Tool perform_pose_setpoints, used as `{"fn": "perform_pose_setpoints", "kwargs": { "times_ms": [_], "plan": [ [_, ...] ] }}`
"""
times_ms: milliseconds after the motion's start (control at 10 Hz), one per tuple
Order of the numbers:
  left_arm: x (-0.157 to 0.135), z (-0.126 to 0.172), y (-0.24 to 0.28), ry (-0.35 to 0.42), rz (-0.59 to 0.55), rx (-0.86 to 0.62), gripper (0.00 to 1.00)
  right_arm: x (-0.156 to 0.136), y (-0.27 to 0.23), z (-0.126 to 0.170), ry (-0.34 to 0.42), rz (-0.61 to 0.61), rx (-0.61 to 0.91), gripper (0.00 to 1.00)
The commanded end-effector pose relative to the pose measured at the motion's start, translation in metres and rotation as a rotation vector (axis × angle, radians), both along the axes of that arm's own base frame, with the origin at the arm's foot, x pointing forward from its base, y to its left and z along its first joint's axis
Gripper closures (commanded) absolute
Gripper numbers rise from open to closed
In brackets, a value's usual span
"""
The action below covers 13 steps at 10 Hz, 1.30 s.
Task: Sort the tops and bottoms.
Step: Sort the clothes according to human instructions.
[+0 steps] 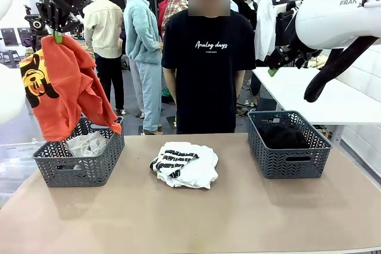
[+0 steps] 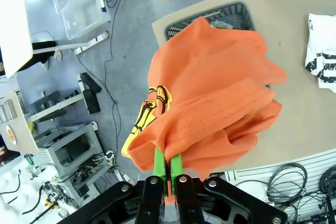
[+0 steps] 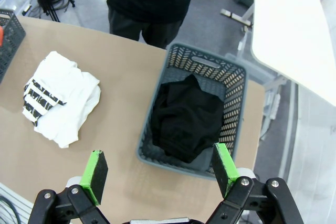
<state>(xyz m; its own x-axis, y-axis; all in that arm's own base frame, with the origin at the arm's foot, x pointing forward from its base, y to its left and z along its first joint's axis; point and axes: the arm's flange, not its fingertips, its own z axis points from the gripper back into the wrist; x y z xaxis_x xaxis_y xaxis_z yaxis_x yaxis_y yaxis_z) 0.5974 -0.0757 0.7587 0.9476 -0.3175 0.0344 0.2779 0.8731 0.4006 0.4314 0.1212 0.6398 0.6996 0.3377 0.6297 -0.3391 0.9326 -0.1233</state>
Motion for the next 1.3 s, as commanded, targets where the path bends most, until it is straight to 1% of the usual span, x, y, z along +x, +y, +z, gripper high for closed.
{"fn": "perform_pose_setpoints", "kwargs": {
  "times_ms": [0, 200, 300, 500, 600, 700, 800, 900, 1000, 1100, 1200],
  "plan": [
    [-0.003, 0.006, 0.006, -0.015, 0.012, -0.002, 1.0, 0.0, 0.001, -0.001, -0.001, -0.01, -0.019, 0.0],
    [0.0, 0.0, 0.001, -0.001, 0.002, 0.0, 1.0, 0.0, 0.001, -0.001, -0.001, -0.01, -0.019, 0.0],
    [0.005, -0.031, -0.009, 0.076, 0.0, -0.029, 1.0, 0.0, 0.001, -0.001, -0.001, -0.01, -0.019, 0.0],
    [-0.006, -0.088, 0.001, 0.193, 0.068, -0.02, 1.0, 0.0, 0.001, -0.001, -0.001, -0.01, -0.019, 0.0],
    [-0.01, -0.122, 0.01, 0.265, 0.149, 0.001, 1.0, 0.0, 0.001, -0.001, -0.001, -0.01, -0.019, 0.0],
    [-0.011, -0.154, 0.021, 0.295, 0.216, -0.008, 1.0, 0.0, 0.001, -0.001, -0.001, -0.01, -0.019, 0.0],
    [-0.01, -0.17, 0.027, 0.245, 0.254, -0.044, 1.0, 0.0, 0.001, -0.001, -0.001, -0.01, -0.019, 0.0],
    [-0.007, -0.183, 0.031, 0.172, 0.264, -0.072, 1.0, 0.0, 0.001, -0.001, -0.001, -0.01, -0.019, 0.0],
    [-0.004, -0.194, 0.032, 0.145, 0.28, -0.116, 1.0, 0.0, 0.001, -0.001, -0.001, -0.01, -0.019, 0.0],
    [-0.004, -0.202, 0.029, 0.165, 0.284, -0.164, 1.0, 0.0, 0.001, -0.001, -0.001, -0.01, -0.019, 0.0],
    [-0.002, -0.184, 0.028, 0.235, 0.407, -0.247, 1.0, 0.0, 0.001, -0.001, -0.001, -0.01, -0.019, 0.0]
  ]
}}
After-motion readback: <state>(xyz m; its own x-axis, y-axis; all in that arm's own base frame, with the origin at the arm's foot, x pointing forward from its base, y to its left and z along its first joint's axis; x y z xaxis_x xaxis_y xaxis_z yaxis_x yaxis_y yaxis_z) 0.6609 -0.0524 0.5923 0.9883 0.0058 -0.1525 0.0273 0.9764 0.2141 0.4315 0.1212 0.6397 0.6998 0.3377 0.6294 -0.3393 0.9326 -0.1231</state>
